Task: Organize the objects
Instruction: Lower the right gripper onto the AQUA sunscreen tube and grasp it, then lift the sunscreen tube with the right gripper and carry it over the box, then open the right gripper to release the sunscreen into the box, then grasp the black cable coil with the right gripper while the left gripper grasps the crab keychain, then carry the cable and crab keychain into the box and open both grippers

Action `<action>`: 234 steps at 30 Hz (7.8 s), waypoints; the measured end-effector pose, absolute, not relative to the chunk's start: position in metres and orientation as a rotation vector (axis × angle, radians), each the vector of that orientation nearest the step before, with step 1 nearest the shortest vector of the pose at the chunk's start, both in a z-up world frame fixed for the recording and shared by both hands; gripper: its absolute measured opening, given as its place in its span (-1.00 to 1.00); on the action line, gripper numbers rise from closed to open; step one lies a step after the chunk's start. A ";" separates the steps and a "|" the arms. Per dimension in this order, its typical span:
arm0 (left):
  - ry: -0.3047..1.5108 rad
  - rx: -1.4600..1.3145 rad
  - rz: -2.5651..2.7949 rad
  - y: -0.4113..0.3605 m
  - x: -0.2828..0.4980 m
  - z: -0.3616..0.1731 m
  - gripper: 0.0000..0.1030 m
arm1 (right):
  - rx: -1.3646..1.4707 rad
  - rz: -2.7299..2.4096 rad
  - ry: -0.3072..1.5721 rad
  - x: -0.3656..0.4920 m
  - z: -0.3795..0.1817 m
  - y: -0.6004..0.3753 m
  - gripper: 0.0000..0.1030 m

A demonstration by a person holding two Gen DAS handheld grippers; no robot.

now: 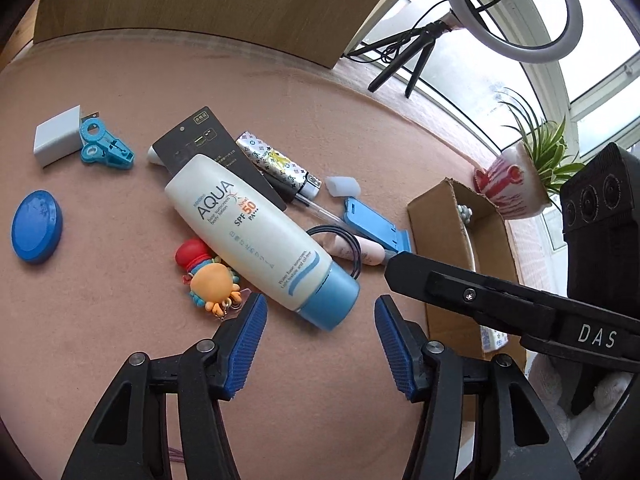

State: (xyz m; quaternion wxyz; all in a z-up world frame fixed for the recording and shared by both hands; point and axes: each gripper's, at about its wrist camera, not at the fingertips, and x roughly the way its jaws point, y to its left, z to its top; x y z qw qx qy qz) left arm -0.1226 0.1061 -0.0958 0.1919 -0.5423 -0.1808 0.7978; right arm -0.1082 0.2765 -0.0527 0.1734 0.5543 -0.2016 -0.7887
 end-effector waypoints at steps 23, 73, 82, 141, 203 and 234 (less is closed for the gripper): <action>-0.463 -1.569 2.238 0.086 -0.143 -0.121 0.02 | 1.713 -2.122 -0.573 -0.159 -0.098 0.242 -0.37; -0.396 -1.540 2.159 0.121 -0.057 -0.109 0.11 | 1.742 -2.154 -0.393 -0.067 -0.103 0.228 -0.27; -0.310 -1.412 2.194 0.159 -0.050 -0.066 0.11 | 1.633 -2.254 -0.449 -0.051 -0.066 0.259 -0.28; -0.225 -1.456 2.332 0.163 -0.068 -0.039 0.18 | 1.518 -2.619 -0.549 0.006 -0.010 0.355 -0.12; -0.418 -1.685 2.416 0.045 -0.119 -0.118 -0.30 | 1.712 -2.524 -0.577 -0.088 -0.102 0.272 -0.94; -0.229 -1.325 2.200 0.234 -0.095 -0.009 -0.30 | 1.496 -2.866 -0.647 0.046 -0.010 0.404 -0.94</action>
